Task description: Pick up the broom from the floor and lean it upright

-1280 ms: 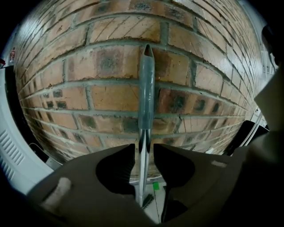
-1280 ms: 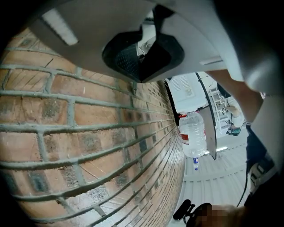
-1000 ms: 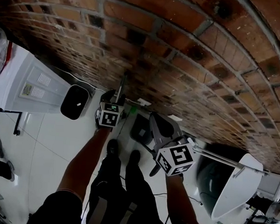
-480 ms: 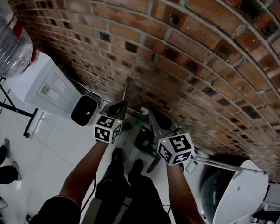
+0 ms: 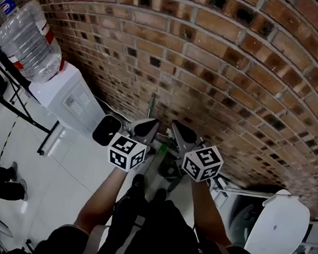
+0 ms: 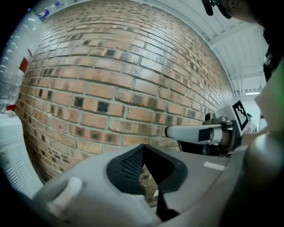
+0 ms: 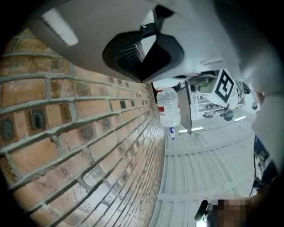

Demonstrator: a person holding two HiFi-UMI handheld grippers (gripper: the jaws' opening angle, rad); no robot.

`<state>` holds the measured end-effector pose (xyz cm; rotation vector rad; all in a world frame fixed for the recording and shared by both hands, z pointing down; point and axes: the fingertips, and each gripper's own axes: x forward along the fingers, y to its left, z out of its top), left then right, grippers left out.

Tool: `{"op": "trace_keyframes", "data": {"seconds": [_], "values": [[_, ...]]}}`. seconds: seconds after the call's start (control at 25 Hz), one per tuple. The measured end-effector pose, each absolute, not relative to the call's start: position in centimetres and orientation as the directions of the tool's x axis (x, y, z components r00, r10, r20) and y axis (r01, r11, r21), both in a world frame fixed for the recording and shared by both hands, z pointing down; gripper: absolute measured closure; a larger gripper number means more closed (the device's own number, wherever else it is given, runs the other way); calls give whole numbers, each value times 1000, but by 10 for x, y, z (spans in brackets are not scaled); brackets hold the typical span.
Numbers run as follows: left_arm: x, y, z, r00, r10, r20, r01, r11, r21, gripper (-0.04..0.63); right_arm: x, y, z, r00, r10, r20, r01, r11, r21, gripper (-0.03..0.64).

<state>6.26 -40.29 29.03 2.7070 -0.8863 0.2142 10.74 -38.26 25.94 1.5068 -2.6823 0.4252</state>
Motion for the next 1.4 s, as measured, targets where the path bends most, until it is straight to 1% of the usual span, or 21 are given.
{"op": "trace_keyframes", "data": {"seconds": [0.2, 0.52, 1.4], "values": [[60, -377, 259, 806, -565, 177, -592, -779, 207, 594, 100, -370, 232, -563, -820, 105, -819, 536, -203, 611], [65, -364, 233, 804, -580, 131, -594, -781, 191, 594, 100, -359, 215, -591, -802, 87, -803, 573, -163, 611], [67, -355, 219, 805, -582, 116, -593, -787, 169, 594, 107, -347, 204, -583, -809, 76, -810, 570, -138, 611]]}}
